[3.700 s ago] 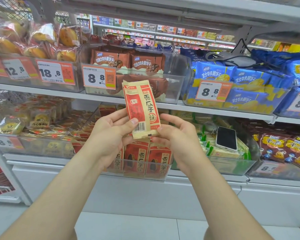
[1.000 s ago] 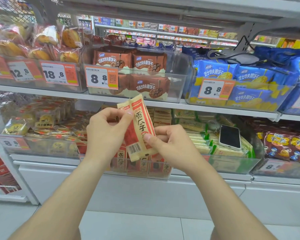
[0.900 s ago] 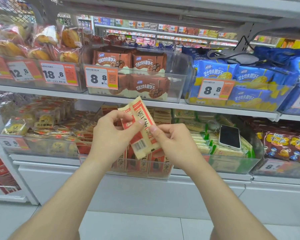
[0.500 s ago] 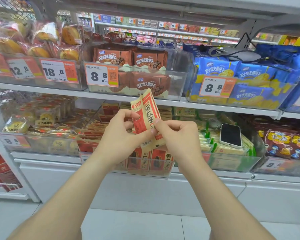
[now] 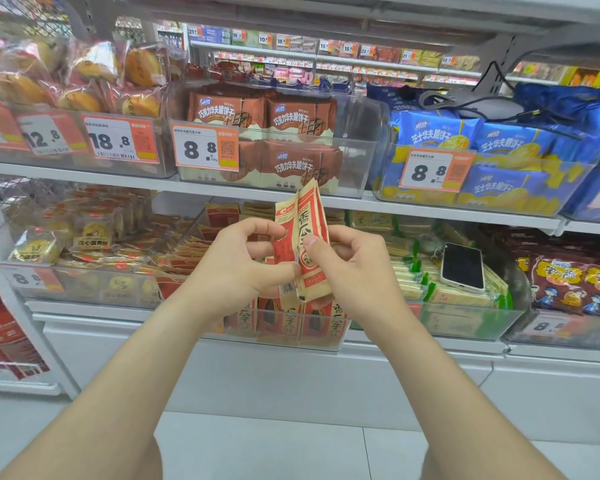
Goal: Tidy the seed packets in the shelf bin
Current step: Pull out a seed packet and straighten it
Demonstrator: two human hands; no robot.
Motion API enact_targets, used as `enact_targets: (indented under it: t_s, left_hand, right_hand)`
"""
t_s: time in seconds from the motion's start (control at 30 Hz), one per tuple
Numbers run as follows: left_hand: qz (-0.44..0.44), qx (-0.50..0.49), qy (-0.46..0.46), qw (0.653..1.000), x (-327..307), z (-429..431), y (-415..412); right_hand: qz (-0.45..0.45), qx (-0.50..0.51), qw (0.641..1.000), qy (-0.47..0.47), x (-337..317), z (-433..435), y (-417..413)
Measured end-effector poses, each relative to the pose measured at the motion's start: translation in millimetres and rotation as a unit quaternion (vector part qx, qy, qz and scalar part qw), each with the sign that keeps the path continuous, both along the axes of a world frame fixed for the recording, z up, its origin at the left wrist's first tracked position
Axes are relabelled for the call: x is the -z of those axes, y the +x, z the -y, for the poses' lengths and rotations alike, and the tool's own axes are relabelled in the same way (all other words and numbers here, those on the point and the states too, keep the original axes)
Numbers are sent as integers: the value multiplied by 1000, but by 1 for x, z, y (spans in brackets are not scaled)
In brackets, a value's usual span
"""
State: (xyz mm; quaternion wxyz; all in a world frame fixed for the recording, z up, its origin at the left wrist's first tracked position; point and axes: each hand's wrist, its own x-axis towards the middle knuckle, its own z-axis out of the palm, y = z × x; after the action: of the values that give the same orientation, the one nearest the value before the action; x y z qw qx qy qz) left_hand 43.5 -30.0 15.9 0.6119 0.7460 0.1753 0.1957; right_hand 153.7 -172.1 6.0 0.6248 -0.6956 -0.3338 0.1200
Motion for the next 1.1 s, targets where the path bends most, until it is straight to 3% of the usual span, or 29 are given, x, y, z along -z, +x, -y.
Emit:
enact_targets:
  t_s: [0.2,0.37,0.7,0.97,1.1]
  left_hand:
    - [20,4,-21,1000,1,-3,-3]
    - [46,8,-95,994,2,-2,-2]
    - [34,-10,-89,995,-1,-2,-3]
    - [33,-9,-76,996,2,-3,0]
    - [47,-10,-45,998,6,2,1]
  right_hand:
    - [-6,-22,1000,4,-3,2,-4]
    - [-2,-115,993,-10,-7,8,-2]
    - [-1,-39,999,23,-5,9,-3]
    - [-59,-62,996,10,-8,7,-3]
    - [18,-88,994,-70,-2,7,4]
